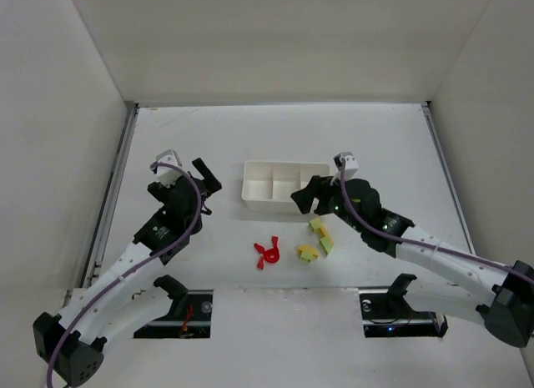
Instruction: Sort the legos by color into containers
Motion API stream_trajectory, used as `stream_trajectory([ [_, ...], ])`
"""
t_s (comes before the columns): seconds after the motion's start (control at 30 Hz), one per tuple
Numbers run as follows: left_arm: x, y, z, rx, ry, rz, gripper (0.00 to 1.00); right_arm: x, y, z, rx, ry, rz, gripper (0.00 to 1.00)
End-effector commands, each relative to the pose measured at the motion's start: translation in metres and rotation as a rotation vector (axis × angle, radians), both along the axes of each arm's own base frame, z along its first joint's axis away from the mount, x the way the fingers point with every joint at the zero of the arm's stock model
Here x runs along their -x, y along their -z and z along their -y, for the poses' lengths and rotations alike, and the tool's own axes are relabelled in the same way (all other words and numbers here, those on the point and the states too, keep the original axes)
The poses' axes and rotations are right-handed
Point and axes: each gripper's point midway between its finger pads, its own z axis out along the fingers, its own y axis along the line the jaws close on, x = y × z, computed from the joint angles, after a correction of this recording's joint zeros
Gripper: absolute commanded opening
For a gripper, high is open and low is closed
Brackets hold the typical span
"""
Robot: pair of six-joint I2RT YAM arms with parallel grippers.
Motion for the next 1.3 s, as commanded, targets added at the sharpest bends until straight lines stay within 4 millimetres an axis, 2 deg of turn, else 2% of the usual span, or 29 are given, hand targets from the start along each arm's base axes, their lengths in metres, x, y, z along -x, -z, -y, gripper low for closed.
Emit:
stream_trajectory([
  [0.0,0.007,-0.002,0.001,0.034,0.015,0.022,1.00,0.017,-0.009,0.001,-0.063,0.014,0.024,0.79],
  [0.07,0.009,0.004,0.001,0.046,0.023,0.026,1.00,0.021,0.004,0.009,-0.056,0.038,0.022,0.75],
  [0.1,0.010,0.008,0.004,0.055,0.030,0.032,1.00,0.023,0.009,0.012,-0.052,0.043,0.012,0.70],
  [0.2,0.008,0.018,0.017,0.078,0.081,0.043,1.00,0.032,0.017,0.019,-0.040,0.040,-0.016,0.43],
  [0.33,0.015,0.015,0.036,0.118,0.136,0.083,1.00,0.030,0.021,0.032,-0.005,0.078,-0.040,0.17],
  [0.43,0.019,0.011,0.050,0.114,0.185,0.075,1.00,0.022,0.042,0.049,0.057,0.150,-0.118,0.12],
  [0.47,0.019,0.012,0.055,0.085,0.211,0.058,0.96,0.020,0.049,0.054,0.071,0.176,-0.139,0.12],
  [0.5,0.018,0.014,0.063,0.046,0.244,0.036,0.63,0.017,0.057,0.059,0.084,0.204,-0.159,0.12],
  [0.53,0.015,0.018,0.067,-0.002,0.263,0.009,0.36,0.015,0.065,0.064,0.098,0.227,-0.176,0.13],
  [0.57,0.014,0.025,0.074,-0.030,0.284,-0.029,0.25,0.013,0.071,0.066,0.113,0.243,-0.190,0.14],
  [0.63,0.015,0.036,0.093,-0.056,0.339,-0.083,0.17,0.012,0.084,0.069,0.158,0.254,-0.219,0.18],
  [0.7,0.018,0.045,0.111,-0.074,0.382,-0.106,0.16,0.011,0.095,0.072,0.200,0.272,-0.248,0.24],
  [0.77,0.023,0.050,0.127,-0.079,0.426,-0.114,0.18,0.013,0.104,0.075,0.241,0.283,-0.274,0.36],
  [0.83,0.030,0.053,0.141,-0.071,0.472,-0.105,0.26,0.017,0.111,0.078,0.263,0.290,-0.302,0.43],
  [1.0,0.035,0.062,0.156,-0.008,0.535,-0.096,0.42,0.030,0.126,0.087,0.321,0.291,-0.368,0.60],
  [1.13,0.036,0.067,0.169,0.042,0.599,-0.104,0.51,0.034,0.139,0.082,0.354,0.255,-0.416,0.59],
  [1.27,0.037,0.071,0.181,0.078,0.655,-0.119,0.55,0.038,0.141,0.074,0.369,0.200,-0.436,0.58],
])
